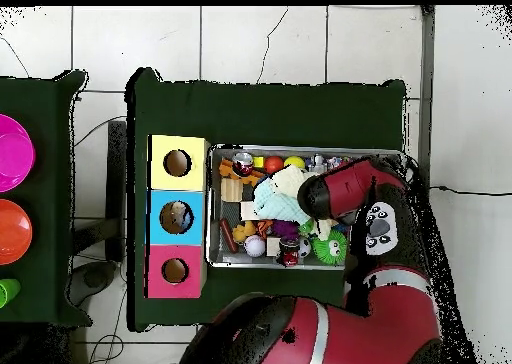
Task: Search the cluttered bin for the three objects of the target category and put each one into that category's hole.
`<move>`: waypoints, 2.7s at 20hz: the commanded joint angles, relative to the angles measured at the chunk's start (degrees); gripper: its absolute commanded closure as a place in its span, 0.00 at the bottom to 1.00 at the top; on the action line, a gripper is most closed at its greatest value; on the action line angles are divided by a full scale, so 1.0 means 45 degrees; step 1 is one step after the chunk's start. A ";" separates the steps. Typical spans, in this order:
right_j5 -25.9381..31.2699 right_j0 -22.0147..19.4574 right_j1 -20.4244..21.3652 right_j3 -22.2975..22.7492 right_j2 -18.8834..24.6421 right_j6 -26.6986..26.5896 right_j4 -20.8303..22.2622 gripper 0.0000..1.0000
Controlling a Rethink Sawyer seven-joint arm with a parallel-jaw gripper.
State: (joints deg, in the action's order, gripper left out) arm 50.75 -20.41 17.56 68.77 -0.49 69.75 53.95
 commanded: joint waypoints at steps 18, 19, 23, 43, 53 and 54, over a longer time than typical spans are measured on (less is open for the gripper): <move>-0.1247 0.0418 0.0157 0.0333 -0.1290 0.1073 0.0009 0.00; -0.1354 0.0330 0.0155 0.0406 -0.1190 0.0996 -0.0083 0.00; -0.1600 -0.0141 0.0152 0.0762 -0.0696 0.0611 -0.0537 0.00; -0.3643 -0.0988 0.0475 0.2322 0.0522 0.0831 -0.2094 0.00; -0.3838 -0.0380 0.0523 0.2327 0.0080 0.1316 -0.2304 0.00; -0.3945 -0.0403 0.0502 0.2349 0.0054 0.1277 -0.2265 0.00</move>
State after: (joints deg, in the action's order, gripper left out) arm 37.14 -22.70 20.86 75.77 -6.03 69.75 45.82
